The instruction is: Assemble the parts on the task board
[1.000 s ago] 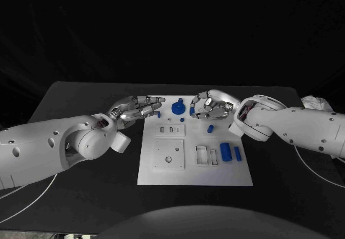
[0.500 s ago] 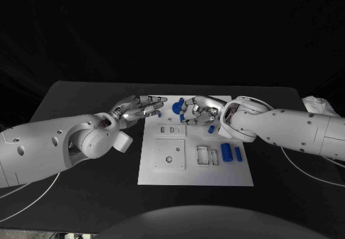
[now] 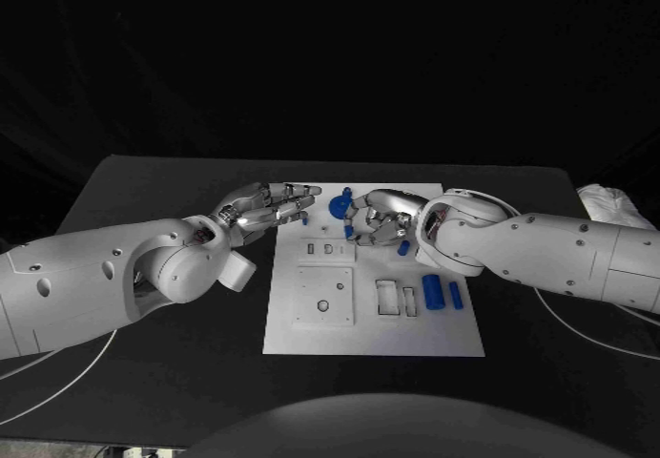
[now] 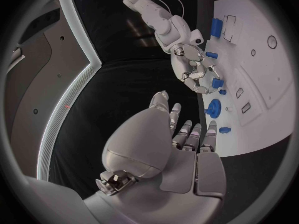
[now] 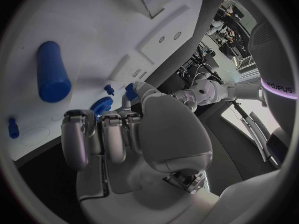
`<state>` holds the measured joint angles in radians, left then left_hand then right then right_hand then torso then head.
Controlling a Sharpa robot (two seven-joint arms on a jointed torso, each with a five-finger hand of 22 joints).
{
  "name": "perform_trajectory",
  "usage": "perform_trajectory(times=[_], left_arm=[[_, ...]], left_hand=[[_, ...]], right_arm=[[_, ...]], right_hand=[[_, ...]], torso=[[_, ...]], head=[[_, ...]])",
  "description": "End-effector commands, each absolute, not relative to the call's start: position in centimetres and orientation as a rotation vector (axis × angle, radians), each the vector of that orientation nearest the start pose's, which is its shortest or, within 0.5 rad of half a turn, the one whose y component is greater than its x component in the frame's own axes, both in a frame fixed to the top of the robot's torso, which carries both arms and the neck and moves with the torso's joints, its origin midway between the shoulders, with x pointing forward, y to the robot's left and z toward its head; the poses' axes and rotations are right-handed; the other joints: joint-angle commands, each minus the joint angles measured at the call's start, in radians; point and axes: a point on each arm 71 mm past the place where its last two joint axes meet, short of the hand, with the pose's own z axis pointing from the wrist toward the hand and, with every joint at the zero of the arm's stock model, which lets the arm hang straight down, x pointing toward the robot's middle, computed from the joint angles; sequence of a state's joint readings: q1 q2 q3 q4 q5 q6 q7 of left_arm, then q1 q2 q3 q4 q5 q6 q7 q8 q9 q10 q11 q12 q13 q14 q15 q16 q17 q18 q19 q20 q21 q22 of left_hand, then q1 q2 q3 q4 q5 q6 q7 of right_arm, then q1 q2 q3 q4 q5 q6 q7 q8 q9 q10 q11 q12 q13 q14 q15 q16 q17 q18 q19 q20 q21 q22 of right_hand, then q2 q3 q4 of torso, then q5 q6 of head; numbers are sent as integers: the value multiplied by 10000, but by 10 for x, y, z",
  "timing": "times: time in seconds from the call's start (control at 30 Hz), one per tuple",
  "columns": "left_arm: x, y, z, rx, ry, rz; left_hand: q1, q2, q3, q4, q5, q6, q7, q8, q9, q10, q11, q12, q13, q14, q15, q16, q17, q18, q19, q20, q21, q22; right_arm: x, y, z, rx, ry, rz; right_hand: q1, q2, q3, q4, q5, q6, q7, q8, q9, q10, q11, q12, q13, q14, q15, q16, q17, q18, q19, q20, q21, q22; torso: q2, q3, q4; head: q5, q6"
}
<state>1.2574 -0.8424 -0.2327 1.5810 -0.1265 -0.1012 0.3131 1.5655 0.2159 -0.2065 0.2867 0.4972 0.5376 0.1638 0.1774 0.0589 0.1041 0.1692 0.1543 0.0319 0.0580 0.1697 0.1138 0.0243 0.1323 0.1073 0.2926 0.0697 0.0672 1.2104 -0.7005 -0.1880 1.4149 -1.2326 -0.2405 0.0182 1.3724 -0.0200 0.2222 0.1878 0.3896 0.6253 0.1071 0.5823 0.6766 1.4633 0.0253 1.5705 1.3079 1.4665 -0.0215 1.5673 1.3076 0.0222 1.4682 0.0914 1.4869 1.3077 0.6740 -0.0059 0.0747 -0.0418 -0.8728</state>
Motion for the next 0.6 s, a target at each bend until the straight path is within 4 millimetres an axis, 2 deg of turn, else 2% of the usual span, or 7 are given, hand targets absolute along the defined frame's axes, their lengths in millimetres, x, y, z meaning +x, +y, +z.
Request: perform_trajectory(times=[0.03,0.33,0.6], left_arm=[[451,178,-219,-9118,18304,-16342],[451,177,-219,-9100,18317,-16371],[451,178,-219,-9115,18319,-16346]], left_hand=[[48,4,50,-5,50,64,254,29,14,35,34,33,13,20,79,49,17,-151,65,29,52,9],[48,4,50,-5,50,64,254,29,14,35,34,33,13,20,79,49,17,-151,65,29,52,9],[48,4,50,-5,50,64,254,29,14,35,34,33,13,20,79,49,17,-151,65,29,52,9]], right_arm=[[477,-154,-246,-1823,19057,8070],[477,-153,-254,-1778,19017,8175],[475,-152,-256,-1714,18884,8418]], right_hand=[[-70,-5,27,6,24,93,-2,-34,-9,1075,17,3,2629,1043,11,35,2632,70,99,5,-38,2240],[-78,7,41,-9,18,111,4,-59,-27,1075,24,3,2629,1043,19,35,2632,86,48,11,-88,2219],[-73,17,63,-38,32,121,7,-90,-47,1075,30,3,2629,1043,25,35,2632,93,26,17,-112,2209]], torso=[[-6,2,16],[2,18,25],[-1,1,2]], head=[[-8,2],[68,2],[75,2]])
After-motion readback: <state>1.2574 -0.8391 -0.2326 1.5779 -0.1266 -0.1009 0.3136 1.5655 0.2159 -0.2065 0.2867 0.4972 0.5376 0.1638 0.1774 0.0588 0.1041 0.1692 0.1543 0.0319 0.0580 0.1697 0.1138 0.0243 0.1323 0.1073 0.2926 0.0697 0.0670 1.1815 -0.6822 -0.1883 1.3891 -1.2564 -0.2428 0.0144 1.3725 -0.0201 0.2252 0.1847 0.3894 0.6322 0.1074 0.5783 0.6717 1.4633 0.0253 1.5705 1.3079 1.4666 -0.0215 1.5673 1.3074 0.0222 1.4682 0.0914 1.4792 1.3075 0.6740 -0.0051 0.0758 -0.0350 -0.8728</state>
